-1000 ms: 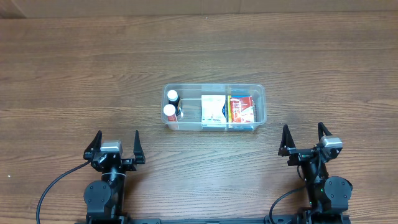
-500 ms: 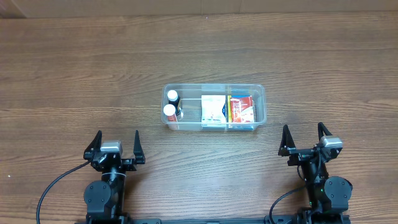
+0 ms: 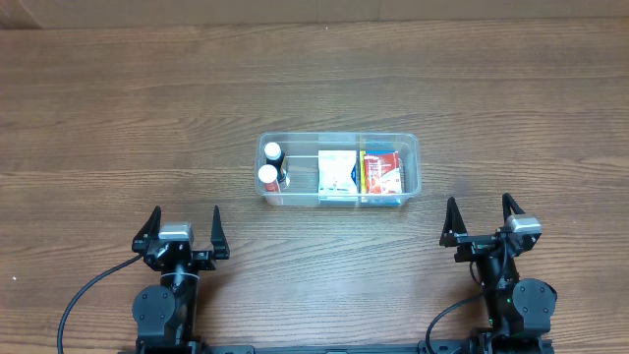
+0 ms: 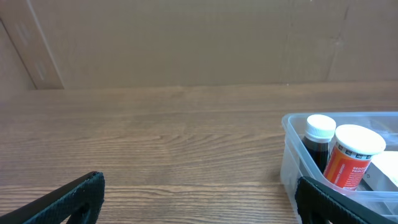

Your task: Pack container

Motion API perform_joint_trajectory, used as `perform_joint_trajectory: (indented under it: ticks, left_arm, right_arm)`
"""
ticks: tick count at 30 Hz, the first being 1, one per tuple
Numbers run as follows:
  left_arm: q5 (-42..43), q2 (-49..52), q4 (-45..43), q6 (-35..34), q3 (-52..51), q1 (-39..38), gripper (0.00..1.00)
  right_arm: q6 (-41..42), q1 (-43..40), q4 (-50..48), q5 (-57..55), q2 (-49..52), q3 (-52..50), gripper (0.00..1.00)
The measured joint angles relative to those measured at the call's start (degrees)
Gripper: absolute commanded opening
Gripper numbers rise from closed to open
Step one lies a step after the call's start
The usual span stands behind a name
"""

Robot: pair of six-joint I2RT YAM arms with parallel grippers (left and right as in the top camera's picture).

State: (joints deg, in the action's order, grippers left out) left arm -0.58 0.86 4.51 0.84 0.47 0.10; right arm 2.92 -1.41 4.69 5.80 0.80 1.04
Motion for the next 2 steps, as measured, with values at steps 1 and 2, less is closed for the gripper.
perform_joint_trajectory:
  ticks: [1, 2]
  left_arm:
    - [-0.02, 0.0, 0.0, 0.0, 0.0, 0.0, 1.0]
    - [-0.02, 0.0, -0.02, 0.0, 0.0, 0.0, 1.0]
  right_arm:
    - [0.0, 0.0, 0.0, 0.0, 0.0, 0.0, 1.0]
    - [0.02, 0.0, 0.02, 0.02, 0.0, 0.0, 1.0]
